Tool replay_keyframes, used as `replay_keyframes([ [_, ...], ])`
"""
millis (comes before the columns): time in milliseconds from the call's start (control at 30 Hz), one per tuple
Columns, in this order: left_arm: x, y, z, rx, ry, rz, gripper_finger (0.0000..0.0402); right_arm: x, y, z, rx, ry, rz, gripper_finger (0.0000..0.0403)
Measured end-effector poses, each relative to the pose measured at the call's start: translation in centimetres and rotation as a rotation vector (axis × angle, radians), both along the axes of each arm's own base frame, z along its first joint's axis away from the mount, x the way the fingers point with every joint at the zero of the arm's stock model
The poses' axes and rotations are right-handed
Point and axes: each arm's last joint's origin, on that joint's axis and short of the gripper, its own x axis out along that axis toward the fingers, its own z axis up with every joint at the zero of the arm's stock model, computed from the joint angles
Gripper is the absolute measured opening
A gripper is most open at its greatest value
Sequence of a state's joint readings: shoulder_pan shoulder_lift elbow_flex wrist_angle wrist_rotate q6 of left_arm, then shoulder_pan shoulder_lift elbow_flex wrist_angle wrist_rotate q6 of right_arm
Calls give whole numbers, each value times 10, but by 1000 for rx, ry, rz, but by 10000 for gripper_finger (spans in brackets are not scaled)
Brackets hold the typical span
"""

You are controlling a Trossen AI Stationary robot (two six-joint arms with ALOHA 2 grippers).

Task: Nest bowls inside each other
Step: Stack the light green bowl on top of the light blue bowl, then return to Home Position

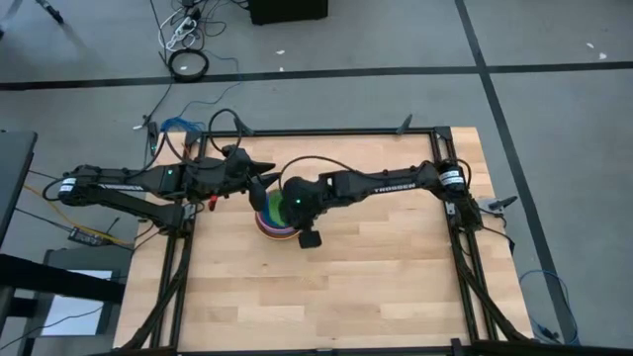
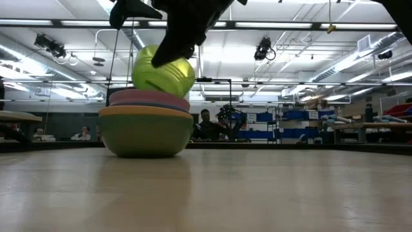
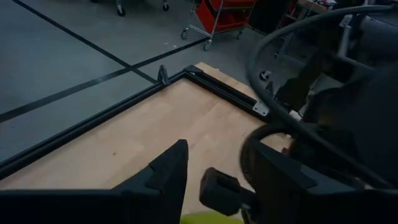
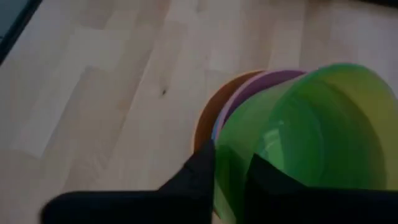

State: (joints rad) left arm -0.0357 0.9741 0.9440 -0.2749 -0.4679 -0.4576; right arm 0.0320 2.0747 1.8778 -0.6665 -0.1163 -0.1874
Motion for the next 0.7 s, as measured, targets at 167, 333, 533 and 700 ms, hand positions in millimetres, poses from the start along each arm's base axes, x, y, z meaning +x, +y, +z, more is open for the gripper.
replay_keyframes([
  [167,0,0,0,0,0,0,173,1,0,1,-53,-20,-56,108],
  [333,0,0,0,0,0,0,173,2,-8,2,-64,-25,-84,162],
  [533,0,0,-1,0,7,0,173,1,-19,0,-31,0,-146,183],
  [700,-1,0,-2,0,22,0,173,-8,-31,4,-26,58,-185,173],
])
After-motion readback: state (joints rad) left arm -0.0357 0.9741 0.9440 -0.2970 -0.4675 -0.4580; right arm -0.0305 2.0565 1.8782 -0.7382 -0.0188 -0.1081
